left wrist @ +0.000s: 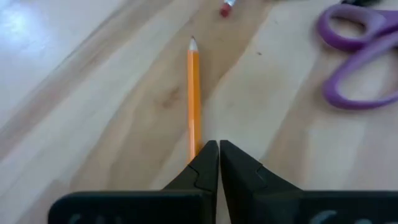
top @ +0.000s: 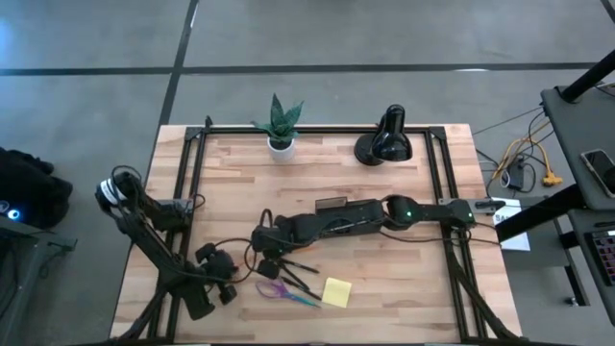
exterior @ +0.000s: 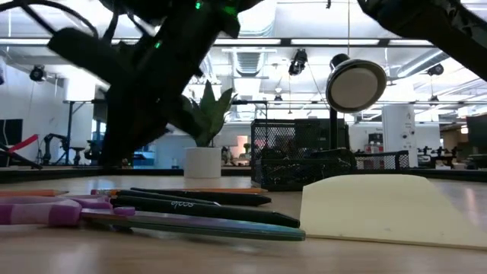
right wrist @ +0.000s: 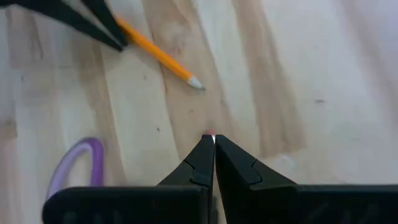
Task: Pick and place office supplies into organizer
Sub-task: Put the left orange pencil into the black desk organizer
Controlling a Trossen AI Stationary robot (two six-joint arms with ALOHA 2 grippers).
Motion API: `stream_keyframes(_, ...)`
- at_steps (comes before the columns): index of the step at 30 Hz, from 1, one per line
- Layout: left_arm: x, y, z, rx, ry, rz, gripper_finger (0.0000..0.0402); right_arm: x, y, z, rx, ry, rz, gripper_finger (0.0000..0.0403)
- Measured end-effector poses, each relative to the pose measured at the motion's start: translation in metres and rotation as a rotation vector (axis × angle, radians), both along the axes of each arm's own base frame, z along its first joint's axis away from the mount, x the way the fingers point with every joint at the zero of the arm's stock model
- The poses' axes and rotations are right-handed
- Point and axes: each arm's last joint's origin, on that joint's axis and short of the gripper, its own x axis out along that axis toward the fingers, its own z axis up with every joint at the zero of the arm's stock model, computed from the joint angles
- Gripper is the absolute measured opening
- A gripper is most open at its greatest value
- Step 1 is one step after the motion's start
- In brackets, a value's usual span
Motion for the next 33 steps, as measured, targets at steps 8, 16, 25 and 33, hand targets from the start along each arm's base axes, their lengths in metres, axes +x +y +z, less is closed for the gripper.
stream_keyframes(8,0.011,0.016,-0.020,-0.016,-0.131,-0.080,0.0001,-0.008,-0.004,0.024,-0.079,-0.008,-0.042,0.0009)
stream_keyframes(16,0.016,0.024,-0.002,-0.112,-0.306,-0.192,0.0001,-0.008,-0.003,0.028,-0.066,-0.024,-0.051,0.0009)
stream_keyframes(25,-0.004,0.046,0.045,-0.151,-0.147,-0.152,0.0006,-0.007,-0.003,0.027,-0.057,-0.032,-0.063,0.0009)
stream_keyframes(33,-0.009,0.044,0.058,-0.233,0.020,-0.206,0.0094,-0.006,-0.003,0.023,-0.082,-0.030,-0.077,0.0009)
